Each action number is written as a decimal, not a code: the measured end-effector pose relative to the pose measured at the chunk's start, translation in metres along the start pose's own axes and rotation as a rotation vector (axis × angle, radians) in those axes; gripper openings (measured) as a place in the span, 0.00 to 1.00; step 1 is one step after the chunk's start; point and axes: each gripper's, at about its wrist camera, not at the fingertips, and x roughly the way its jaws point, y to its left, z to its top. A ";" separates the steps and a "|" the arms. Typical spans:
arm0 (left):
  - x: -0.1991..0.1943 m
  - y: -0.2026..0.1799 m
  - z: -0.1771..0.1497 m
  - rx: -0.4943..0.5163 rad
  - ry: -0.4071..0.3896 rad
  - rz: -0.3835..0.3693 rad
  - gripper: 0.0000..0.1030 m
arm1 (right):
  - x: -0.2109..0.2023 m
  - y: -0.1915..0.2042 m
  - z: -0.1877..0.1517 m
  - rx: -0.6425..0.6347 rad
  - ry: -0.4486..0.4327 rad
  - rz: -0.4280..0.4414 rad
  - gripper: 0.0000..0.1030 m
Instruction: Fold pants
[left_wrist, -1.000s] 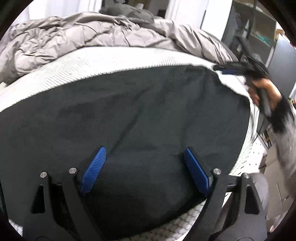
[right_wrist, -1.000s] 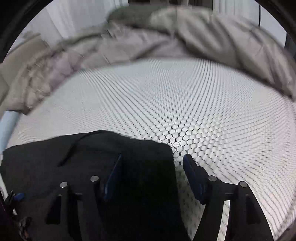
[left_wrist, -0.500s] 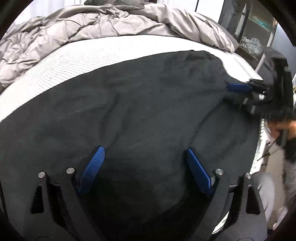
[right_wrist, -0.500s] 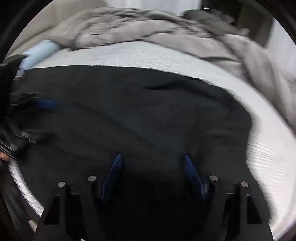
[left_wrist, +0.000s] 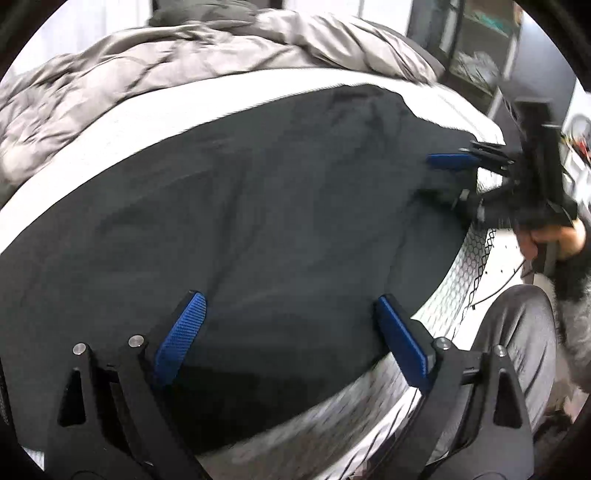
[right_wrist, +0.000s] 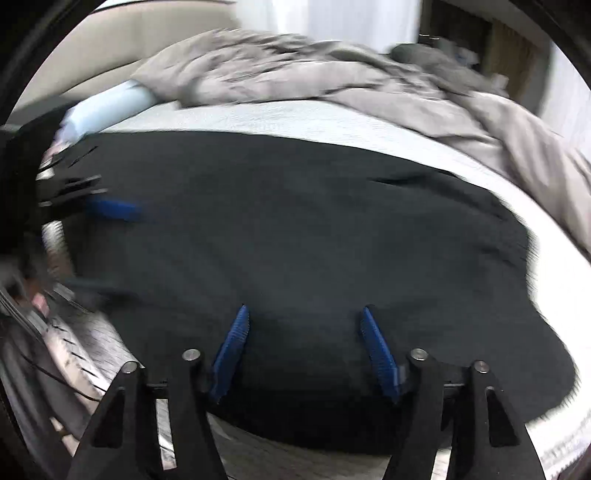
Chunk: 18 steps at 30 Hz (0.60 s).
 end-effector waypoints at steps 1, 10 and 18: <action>-0.007 0.009 -0.008 -0.017 -0.003 0.020 0.90 | -0.004 -0.015 -0.003 0.036 0.006 -0.049 0.64; -0.004 0.074 0.052 -0.149 -0.069 0.072 0.90 | -0.002 0.007 0.053 0.116 -0.015 0.016 0.75; 0.043 0.132 0.045 -0.206 0.119 0.227 0.91 | 0.064 -0.048 0.085 0.051 0.127 -0.304 0.71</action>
